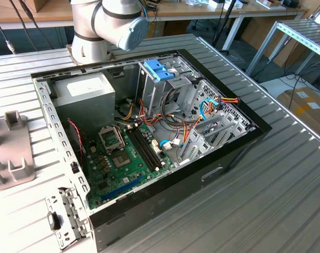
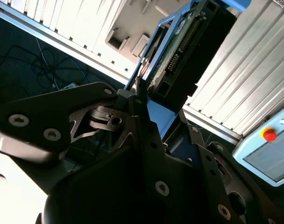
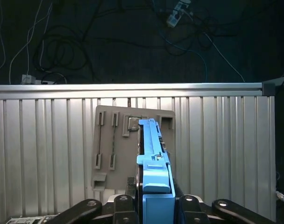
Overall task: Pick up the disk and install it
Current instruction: 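Pick up the disk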
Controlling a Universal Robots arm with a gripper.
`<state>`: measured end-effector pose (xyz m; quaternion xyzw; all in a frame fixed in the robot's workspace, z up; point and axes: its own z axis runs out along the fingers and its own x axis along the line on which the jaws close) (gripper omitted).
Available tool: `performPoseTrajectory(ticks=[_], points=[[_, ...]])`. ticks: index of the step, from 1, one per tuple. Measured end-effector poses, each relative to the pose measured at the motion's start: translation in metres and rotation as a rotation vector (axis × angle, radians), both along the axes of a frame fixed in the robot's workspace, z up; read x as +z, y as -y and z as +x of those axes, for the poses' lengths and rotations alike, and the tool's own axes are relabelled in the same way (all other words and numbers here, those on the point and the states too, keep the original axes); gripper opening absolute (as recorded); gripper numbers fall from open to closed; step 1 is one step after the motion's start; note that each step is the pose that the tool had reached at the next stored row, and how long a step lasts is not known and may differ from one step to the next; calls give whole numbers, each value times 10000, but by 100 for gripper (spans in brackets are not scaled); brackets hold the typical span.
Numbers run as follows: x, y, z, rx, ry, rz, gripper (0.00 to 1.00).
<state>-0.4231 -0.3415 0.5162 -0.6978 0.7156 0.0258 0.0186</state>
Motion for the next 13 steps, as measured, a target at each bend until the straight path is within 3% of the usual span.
performPoseTrajectory(ticks=[11, 13], points=[[0, 259, 42, 1, -1, 0, 37], [0, 321, 53, 1, -2, 0, 37]])
